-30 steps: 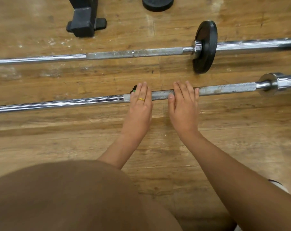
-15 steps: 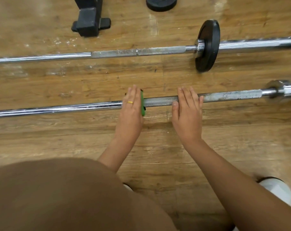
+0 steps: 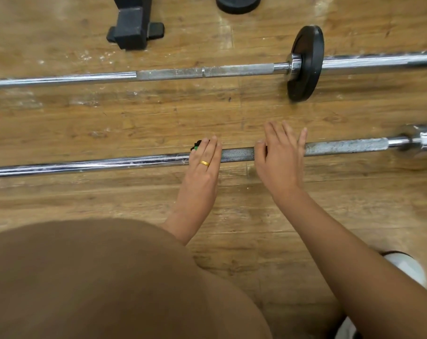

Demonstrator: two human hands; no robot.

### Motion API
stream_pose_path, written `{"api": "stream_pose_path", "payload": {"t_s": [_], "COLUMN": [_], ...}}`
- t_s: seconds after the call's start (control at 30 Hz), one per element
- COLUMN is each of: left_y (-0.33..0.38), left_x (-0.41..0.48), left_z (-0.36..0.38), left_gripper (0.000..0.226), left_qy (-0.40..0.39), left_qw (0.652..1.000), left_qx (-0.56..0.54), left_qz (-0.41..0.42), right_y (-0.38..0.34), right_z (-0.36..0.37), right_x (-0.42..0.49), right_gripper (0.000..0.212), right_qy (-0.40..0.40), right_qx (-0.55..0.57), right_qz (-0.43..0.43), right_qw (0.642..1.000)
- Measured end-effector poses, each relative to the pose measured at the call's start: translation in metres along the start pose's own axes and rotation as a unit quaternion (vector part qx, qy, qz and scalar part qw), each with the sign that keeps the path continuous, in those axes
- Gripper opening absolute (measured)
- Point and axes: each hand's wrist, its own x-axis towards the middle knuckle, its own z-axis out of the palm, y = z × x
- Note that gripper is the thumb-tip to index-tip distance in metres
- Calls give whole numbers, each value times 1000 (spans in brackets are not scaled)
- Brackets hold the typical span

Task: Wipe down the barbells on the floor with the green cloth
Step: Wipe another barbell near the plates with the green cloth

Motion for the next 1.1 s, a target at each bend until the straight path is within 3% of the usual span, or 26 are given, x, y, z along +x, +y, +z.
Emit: {"api": "stream_pose_path", "payload": {"t_s": [0.2,0.37,0.5,0.67,0.83,1.0,1.1], "left_y": [3,27,43,23,44,30,42], "left_x": [-12,-17,-26,-34,-49,-57,-69], "left_z": [-5,-4,-3,-14,-8,-19,-13], "left_gripper": [74,75,84,70,81,75,76], "left_qy": [-9,9,-23,20,-26,20,-2], "left_qw": [1000,996,999,990,998,988,996], "left_qx": [0,-41,-42,-68,-57,-68,-58], "left_qz": [7,-76,11,-119,-23,-135,-72], "right_y": [0,-1,2,5,4,7,8], "right_z": [5,5,6,6,4,5,6], "right_x": [-15,-28,-37,-50,-63,-77,-84], "right_gripper": [53,53,52,48,48,48,47], "right_qy": [5,21,37,59,78,79,99], "right_qx": [-21,-12,-9,21,28,36,40], "right_qz": [-1,5,-3,-5,-8,-4,-10], "right_qw": [1000,1000,999,998,997,996,994]}}
